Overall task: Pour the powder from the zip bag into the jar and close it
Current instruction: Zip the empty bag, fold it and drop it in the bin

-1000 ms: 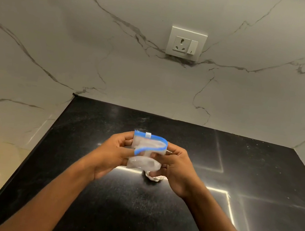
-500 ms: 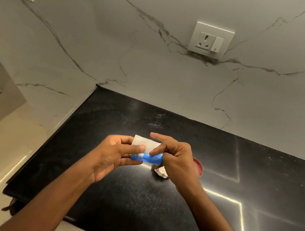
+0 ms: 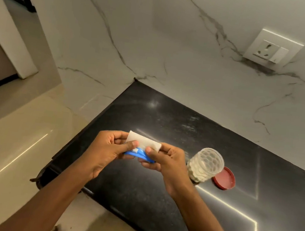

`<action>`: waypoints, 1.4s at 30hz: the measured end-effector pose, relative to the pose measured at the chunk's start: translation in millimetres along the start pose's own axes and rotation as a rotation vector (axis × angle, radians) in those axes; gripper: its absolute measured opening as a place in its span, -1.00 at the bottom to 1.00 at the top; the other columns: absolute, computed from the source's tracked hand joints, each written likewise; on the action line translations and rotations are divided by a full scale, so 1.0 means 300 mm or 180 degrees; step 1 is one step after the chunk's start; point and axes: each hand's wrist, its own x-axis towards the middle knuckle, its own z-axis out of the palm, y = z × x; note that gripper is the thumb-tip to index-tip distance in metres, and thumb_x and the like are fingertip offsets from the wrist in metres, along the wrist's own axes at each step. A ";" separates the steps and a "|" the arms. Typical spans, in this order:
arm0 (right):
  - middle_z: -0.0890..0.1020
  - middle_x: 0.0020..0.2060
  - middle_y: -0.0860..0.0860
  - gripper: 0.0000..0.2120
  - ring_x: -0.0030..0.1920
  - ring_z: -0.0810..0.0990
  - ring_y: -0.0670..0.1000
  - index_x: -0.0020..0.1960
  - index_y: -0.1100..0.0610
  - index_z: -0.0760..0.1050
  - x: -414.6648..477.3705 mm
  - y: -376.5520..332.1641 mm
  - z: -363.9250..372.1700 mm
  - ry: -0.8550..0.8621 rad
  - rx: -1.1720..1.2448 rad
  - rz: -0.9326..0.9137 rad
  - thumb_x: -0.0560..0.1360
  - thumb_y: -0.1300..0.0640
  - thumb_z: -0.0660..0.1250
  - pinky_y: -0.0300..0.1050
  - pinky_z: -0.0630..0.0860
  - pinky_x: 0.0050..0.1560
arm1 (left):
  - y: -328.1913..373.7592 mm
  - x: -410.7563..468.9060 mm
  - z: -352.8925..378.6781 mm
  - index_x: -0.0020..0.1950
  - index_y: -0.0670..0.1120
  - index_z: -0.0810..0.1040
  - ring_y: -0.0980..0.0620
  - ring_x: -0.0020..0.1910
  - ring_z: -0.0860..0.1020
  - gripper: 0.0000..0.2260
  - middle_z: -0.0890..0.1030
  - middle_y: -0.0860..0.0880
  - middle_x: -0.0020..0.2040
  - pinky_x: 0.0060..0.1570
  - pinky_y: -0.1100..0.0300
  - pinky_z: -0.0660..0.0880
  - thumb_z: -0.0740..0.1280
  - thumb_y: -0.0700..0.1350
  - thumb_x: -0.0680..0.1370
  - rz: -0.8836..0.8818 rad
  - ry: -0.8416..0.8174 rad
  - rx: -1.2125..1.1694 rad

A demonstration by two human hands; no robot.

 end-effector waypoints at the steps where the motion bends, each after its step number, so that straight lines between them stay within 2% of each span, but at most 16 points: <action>1: 0.77 -0.02 0.25 -0.82 0.03 0.77 0.28 0.12 0.31 0.68 0.018 0.023 0.055 0.0071 -0.0083 -0.0050 0.55 0.25 0.49 0.08 0.75 0.01 | -0.012 -0.003 -0.046 0.08 -0.05 0.73 0.00 -0.01 0.79 -0.68 0.80 -0.02 -0.01 -0.14 0.18 0.71 0.58 -0.04 0.35 0.0012 0.0057 -0.0001; 4: 0.78 -0.10 0.23 -0.86 -0.09 0.79 0.22 0.06 0.34 0.68 0.053 0.105 0.233 0.0307 -0.0198 -0.0095 0.54 0.29 0.50 -0.09 0.72 -0.17 | -0.052 -0.013 -0.198 0.04 -0.03 0.72 0.09 -0.06 0.79 -0.70 0.80 0.01 -0.05 -0.21 0.28 0.68 0.58 -0.01 0.34 0.0024 0.0237 0.0055; 9: 0.78 -0.13 0.20 -0.94 -0.11 0.80 0.20 -0.04 0.29 0.70 0.086 0.227 0.597 0.0598 -0.0163 -0.0103 0.53 0.28 0.51 -0.08 0.74 -0.19 | -0.109 -0.012 -0.572 0.11 -0.11 0.73 0.01 -0.04 0.79 -0.62 0.81 -0.06 -0.03 -0.08 0.17 0.71 0.61 0.03 0.35 -0.0172 0.0214 0.0031; 12: 0.77 -0.08 0.19 -0.89 -0.09 0.80 0.17 0.02 0.32 0.65 0.126 0.282 0.830 0.0702 -0.0254 -0.0219 0.55 0.27 0.49 -0.02 0.74 -0.15 | -0.129 0.006 -0.833 0.07 -0.13 0.73 0.01 -0.07 0.75 -0.80 0.80 -0.10 -0.06 -0.14 0.21 0.69 0.58 -0.12 0.49 -0.0317 0.0209 -0.0407; 15: 0.74 -0.05 0.19 -0.86 -0.08 0.79 0.15 0.03 0.27 0.61 0.189 0.337 1.036 0.0895 -0.0400 -0.0104 0.53 0.22 0.50 0.07 0.74 -0.07 | -0.157 0.038 -1.065 0.04 -0.02 0.75 0.09 -0.07 0.70 -0.90 0.78 -0.02 -0.05 -0.13 0.21 0.65 0.54 -0.06 0.54 -0.0448 0.0490 -0.0339; 17: 0.69 -0.06 0.22 -0.84 -0.10 0.77 0.14 -0.01 0.24 0.58 0.251 0.396 1.165 0.0992 -0.0552 0.0075 0.50 0.19 0.50 -0.09 0.69 -0.20 | -0.204 0.058 -1.204 0.04 0.00 0.75 0.07 -0.01 0.70 -0.89 0.78 -0.03 0.02 -0.10 0.19 0.63 0.51 -0.01 0.57 -0.0527 0.0758 -0.0151; 19: 0.67 -0.06 0.18 -0.86 -0.17 0.75 0.04 -0.02 0.21 0.57 0.322 0.476 1.264 0.1023 -0.0611 0.0256 0.48 0.19 0.48 -0.29 0.58 -0.33 | -0.270 0.085 -1.306 0.04 -0.01 0.73 0.06 0.00 0.69 -0.90 0.76 -0.03 0.03 -0.10 0.19 0.60 0.46 -0.02 0.61 -0.0609 0.0975 0.0032; 21: 0.66 -0.11 0.13 -0.89 -0.29 0.72 -0.06 -0.04 0.20 0.55 0.409 0.583 1.340 0.1081 -0.0521 0.0468 0.48 0.21 0.46 -0.31 0.58 -0.37 | -0.354 0.122 -1.388 0.06 -0.05 0.71 0.03 -0.01 0.66 -0.91 0.73 -0.03 0.02 -0.03 0.11 0.60 0.43 -0.06 0.62 -0.0701 0.1093 0.0245; 23: 0.64 -0.19 0.06 -0.91 -0.41 0.68 -0.18 -0.05 0.20 0.55 0.490 0.701 1.375 0.1193 -0.0525 0.0689 0.49 0.25 0.45 -0.34 0.54 -0.45 | -0.444 0.152 -1.446 0.06 -0.09 0.70 -0.01 -0.02 0.64 -0.91 0.72 -0.03 0.00 0.07 0.05 0.58 0.42 -0.13 0.62 -0.0846 0.1151 0.0458; 25: 0.62 -0.20 0.04 -0.88 -0.38 0.66 -0.15 -0.04 0.18 0.55 0.578 0.847 1.387 0.1322 -0.0665 0.0882 0.48 0.28 0.47 -0.32 0.53 -0.49 | -0.557 0.183 -1.497 0.01 -0.08 0.70 -0.03 -0.04 0.63 -0.92 0.71 -0.02 -0.05 0.04 0.07 0.55 0.41 -0.19 0.61 -0.1023 0.1219 0.0578; 28: 0.59 -0.05 0.11 -0.72 -0.15 0.70 0.18 0.04 0.17 0.46 0.709 1.096 1.355 0.1536 -0.1033 0.1125 0.45 0.31 0.51 0.05 0.72 -0.23 | -0.756 0.239 -1.546 0.00 -0.12 0.71 -0.10 -0.02 0.65 -0.93 0.74 -0.12 -0.02 0.09 -0.03 0.59 0.42 -0.21 0.59 -0.1220 0.1269 0.0635; 29: 0.58 -0.04 0.14 -0.72 -0.12 0.71 0.26 0.03 0.19 0.43 0.756 1.194 1.335 0.1556 -0.1221 0.1199 0.46 0.32 0.50 0.17 0.73 -0.17 | -0.834 0.263 -1.559 0.03 -0.16 0.71 -0.10 -0.02 0.66 -0.92 0.74 -0.17 0.01 0.12 -0.06 0.60 0.43 -0.22 0.59 -0.1277 0.1261 0.0643; 31: 0.60 -0.12 0.21 -0.79 -0.20 0.72 0.29 -0.06 0.22 0.44 0.841 1.402 1.294 0.1497 -0.1531 0.1318 0.48 0.35 0.47 0.25 0.72 -0.19 | -0.987 0.316 -1.585 0.08 -0.21 0.70 -0.09 -0.02 0.64 -0.90 0.74 -0.23 0.05 0.14 -0.06 0.59 0.44 -0.22 0.60 -0.1351 0.1242 0.0655; 34: 0.67 -0.20 0.24 -0.81 -0.28 0.73 0.23 -0.15 0.23 0.49 0.957 1.682 1.243 0.1437 -0.1786 0.1643 0.51 0.29 0.50 0.19 0.73 -0.23 | -1.217 0.385 -1.624 0.09 -0.18 0.70 -0.04 -0.03 0.64 -0.90 0.73 -0.15 0.01 -0.01 0.07 0.57 0.43 -0.19 0.62 -0.1453 0.1217 0.0565; 38: 0.73 -0.20 0.29 -0.81 -0.37 0.68 0.14 -0.13 0.24 0.54 1.123 2.016 1.210 0.1331 -0.1927 0.1776 0.54 0.19 0.51 0.02 0.69 -0.31 | -1.527 0.486 -1.674 0.06 -0.12 0.70 0.05 -0.11 0.64 -0.91 0.71 -0.02 -0.05 -0.11 0.19 0.49 0.41 -0.16 0.63 -0.1624 0.1113 0.0485; 42: 0.72 -0.07 0.30 -0.90 -0.24 0.72 0.14 0.01 0.29 0.59 1.246 2.266 1.172 0.1043 -0.1932 0.2061 0.58 0.25 0.45 0.02 0.71 -0.20 | -1.762 0.566 -1.702 0.11 -0.15 0.70 0.05 -0.12 0.63 -0.87 0.70 -0.03 -0.06 -0.13 0.20 0.49 0.39 -0.15 0.64 -0.1668 0.1052 0.0539</action>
